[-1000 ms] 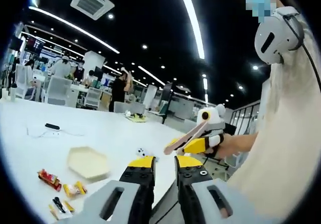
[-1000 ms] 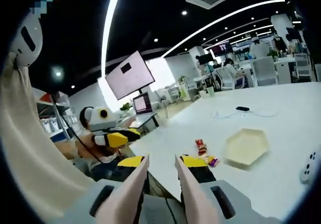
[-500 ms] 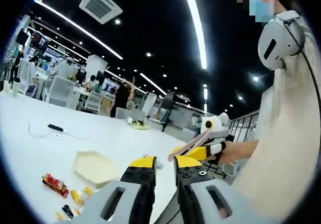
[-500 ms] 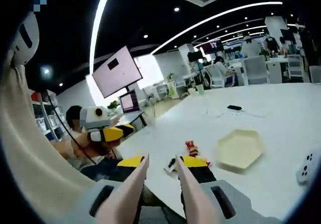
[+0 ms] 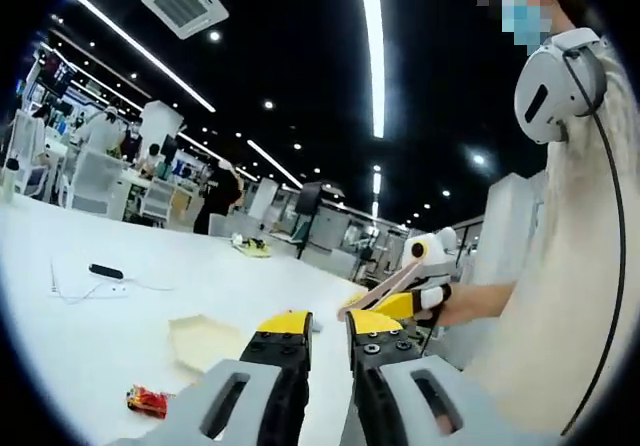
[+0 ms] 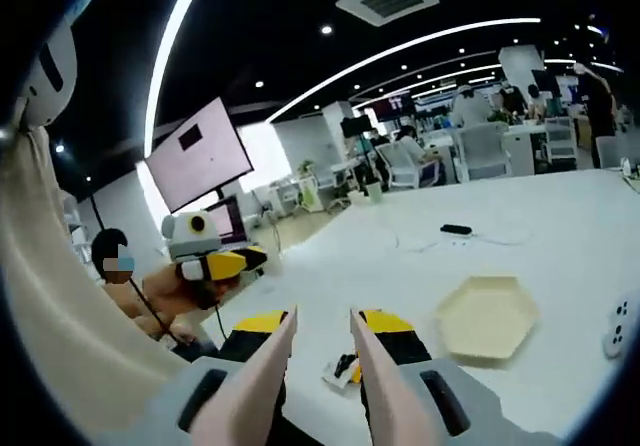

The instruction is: Place the target food into the container with the food tongs after gripping and lifting it, then release it inside without dropping or visibly crushing the food.

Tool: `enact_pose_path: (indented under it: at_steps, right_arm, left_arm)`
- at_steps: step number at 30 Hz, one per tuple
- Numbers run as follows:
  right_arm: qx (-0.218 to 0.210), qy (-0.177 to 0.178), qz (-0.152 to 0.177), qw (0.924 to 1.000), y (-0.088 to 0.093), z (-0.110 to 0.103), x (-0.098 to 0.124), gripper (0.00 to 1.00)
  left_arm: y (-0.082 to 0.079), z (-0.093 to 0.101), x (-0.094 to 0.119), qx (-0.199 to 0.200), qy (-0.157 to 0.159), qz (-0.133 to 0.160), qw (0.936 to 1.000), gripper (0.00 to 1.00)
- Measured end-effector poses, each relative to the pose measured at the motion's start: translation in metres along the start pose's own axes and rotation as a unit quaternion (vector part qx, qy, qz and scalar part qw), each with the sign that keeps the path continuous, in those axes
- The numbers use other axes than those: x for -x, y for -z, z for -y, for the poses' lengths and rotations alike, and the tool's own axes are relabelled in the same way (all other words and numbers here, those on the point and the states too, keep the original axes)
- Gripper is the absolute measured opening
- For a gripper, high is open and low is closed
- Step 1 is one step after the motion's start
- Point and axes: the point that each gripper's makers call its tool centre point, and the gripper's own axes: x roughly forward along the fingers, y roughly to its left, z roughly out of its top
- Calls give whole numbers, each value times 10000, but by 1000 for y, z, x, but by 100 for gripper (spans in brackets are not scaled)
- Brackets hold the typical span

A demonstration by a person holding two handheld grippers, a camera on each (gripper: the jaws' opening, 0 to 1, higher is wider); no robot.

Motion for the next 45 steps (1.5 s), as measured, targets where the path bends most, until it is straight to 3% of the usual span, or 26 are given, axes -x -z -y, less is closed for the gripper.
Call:
enact_pose_path:
  at_steps: [7,13,19,25,31,36,38,45]
  right_arm:
    - [147,229,-72,9996,2,-11,-29,27]
    - [234,353,-500,9979,27,-11,-45,27]
    - [239,374,-751,9962,44,-13,-61,27]
    - [532,371,-1157,9912,64,-12,-78,27]
    - [1031,369,-1642,9803,80,5,-81,27]
    - [1333,303,-1848,9732,84,24,-79,27]
    - [1758,154,-2073,9622,88,36,-78,27]
    - [2149,-228,-2289,9492,93,56,-83,27]
  left_arm:
    - [-1,-12,28,-139,96,-150,9997,11]
    - [10,-31,66,-45,-343,-209,9992,4]
    - [23,-31,84,-133,-427,-355,9984,1]
    - [31,-35,95,-157,-489,-456,9976,3]
    - [33,-40,100,-115,-579,-358,9976,4]
    - [33,-40,101,-146,-654,-246,9975,2]
    - [27,-32,101,-194,-655,-152,9975,1]
    - [29,-28,91,-96,-1042,-169,9944,2]
